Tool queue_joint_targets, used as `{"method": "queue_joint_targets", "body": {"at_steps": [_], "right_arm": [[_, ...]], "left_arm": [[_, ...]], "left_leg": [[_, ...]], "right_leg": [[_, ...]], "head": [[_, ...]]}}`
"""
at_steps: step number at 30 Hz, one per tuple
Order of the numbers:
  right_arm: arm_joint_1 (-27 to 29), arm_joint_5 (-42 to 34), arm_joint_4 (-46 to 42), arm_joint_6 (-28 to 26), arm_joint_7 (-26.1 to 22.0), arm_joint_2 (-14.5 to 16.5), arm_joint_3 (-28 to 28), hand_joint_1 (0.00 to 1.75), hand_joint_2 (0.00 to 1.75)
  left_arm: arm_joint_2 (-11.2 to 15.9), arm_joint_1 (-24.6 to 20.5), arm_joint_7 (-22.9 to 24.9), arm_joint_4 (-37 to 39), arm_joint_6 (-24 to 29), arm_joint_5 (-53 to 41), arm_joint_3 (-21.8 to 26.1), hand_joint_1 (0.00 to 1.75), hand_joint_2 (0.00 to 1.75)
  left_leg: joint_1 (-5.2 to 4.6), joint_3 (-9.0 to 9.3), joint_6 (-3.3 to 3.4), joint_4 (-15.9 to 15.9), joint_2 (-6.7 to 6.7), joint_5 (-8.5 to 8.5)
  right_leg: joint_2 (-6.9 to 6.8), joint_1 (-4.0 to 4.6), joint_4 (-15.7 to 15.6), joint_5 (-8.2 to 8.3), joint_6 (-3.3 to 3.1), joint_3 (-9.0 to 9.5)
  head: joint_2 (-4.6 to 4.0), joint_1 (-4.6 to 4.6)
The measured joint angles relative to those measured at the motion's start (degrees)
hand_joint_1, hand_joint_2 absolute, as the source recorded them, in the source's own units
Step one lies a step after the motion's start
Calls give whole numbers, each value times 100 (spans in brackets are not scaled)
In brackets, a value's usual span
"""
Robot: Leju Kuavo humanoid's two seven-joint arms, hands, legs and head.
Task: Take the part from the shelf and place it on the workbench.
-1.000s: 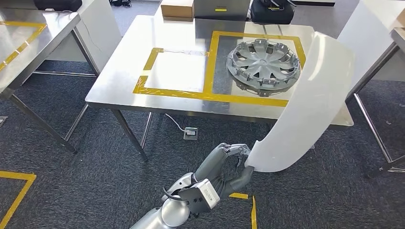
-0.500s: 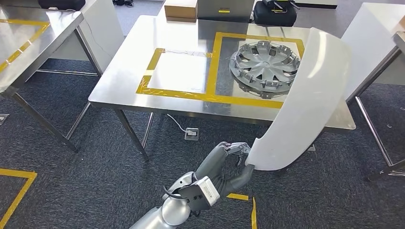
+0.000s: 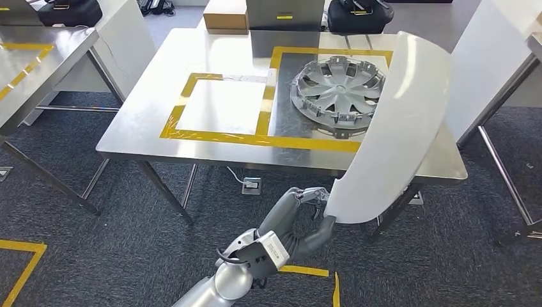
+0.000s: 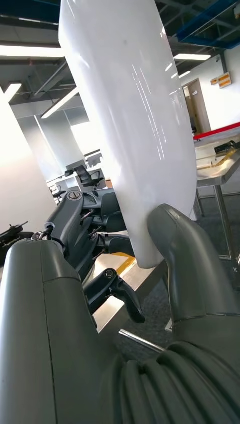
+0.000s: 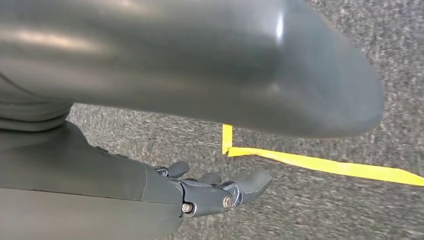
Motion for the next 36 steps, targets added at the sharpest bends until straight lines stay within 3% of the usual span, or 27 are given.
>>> {"method": "queue_joint_targets", "body": {"at_steps": [1,2,3,5,6,7,10,12,13,15,17,18,19,21,23,25,27,30,36], "right_arm": [[4,2,1,1,3,-2,0,0,0],[10,2,1,1,4,-3,0,0,0],[15,2,1,1,5,-4,0,0,0],[22,3,2,1,7,-3,0,0,0],[19,4,3,3,6,0,0,0,0],[13,6,3,4,8,2,0,0,0],[-5,25,3,11,17,0,0,0,0],[-8,46,3,15,18,-2,0,0,0],[-12,55,3,15,19,-4,0,0,0],[-16,59,3,15,24,-13,0,0,0],[-4,55,3,14,27,-26,0,0,0],[2,53,3,14,26,-31,0,0,0],[7,50,3,14,23,-34,0,0,0],[18,45,3,14,19,-38,-1,0,0],[26,39,3,14,18,-38,-2,0,0],[26,36,3,14,18,-38,-2,0,0],[22,36,3,14,17,-38,-2,0,0],[7,38,3,16,18,-38,-2,0,0],[5,55,3,82,-31,-38,-2,0,0]], "left_arm": [[5,13,1,4,0,1,4,175,175],[9,23,2,8,0,1,7,175,175],[11,28,2,9,0,1,8,175,175],[15,28,0,10,0,1,10,175,175],[18,28,-3,12,1,1,12,175,175],[21,28,-4,14,1,2,14,175,175],[7,30,-2,9,5,4,16,175,175],[-7,26,-8,4,11,7,17,175,175],[-10,23,-11,3,14,9,17,175,175],[-11,23,-10,6,19,11,19,175,175],[-10,33,-7,9,22,11,19,175,175],[-9,37,-6,10,26,11,19,175,175],[-9,38,-13,10,35,11,19,175,175],[-6,41,-66,9,85,-11,19,175,175],[-1,46,-132,4,159,-45,21,175,175],[3,49,-169,-6,226,-58,29,175,175],[6,49,-195,-15,301,-76,57,175,175],[9,50,-211,-21,499,-233,123,175,175],[11,-123,-176,127,1266,-984,318,175,175]], "left_leg": [[-3,-252,8,308,0,-28],[-10,-411,29,408,0,80],[-21,-455,63,274,-1,313],[-74,-284,173,-453,-7,935],[-108,-171,228,-787,-9,1129],[-139,-85,268,-1024,-10,1209],[-164,29,334,-1251,-30,1105],[-136,184,395,-1364,-40,1057],[-120,270,415,-1413,-40,1030],[-117,389,438,-1455,-34,953],[-119,503,436,-1453,-42,853],[-119,575,427,-1449,-48,798],[-118,655,412,-1444,-52,740],[-124,785,369,-1425,-52,616],[-141,838,305,-1402,-50,519],[-150,878,261,-1406,-45,472],[-148,934,300,-1447,-31,441],[-148,1007,339,-1528,-17,420],[-143,1053,263,-1601,-16,402]], "right_leg": [[4,15,0,-55,-12,60],[13,30,0,-114,-19,132],[25,42,0,-176,-19,215],[49,53,-14,-313,1,393],[61,61,-26,-370,28,453],[66,63,-50,-412,61,487],[53,54,-54,-369,180,536],[35,49,234,-323,229,419],[28,49,497,-366,244,265],[15,50,1127,-625,275,-197],[12,51,1416,-792,305,-579],[10,51,1314,-707,308,-652],[5,51,1047,-481,302,-641],[-20,62,337,136,257,-529],[-38,91,-30,455,172,-470],[-34,109,-58,459,95,-445],[-16,112,-77,456,64,-399],[4,116,-79,413,36,-358],[-2,123,-78,375,13,-338]], "head": [[0,-4],[0,-4],[0,-4],[-1,-3],[-1,3],[-1,4],[0,1],[1,16],[0,26],[-1,42],[-1,44],[0,46],[0,49],[0,56],[1,58],[0,56],[-1,50],[-1,37],[-1,37]]}}
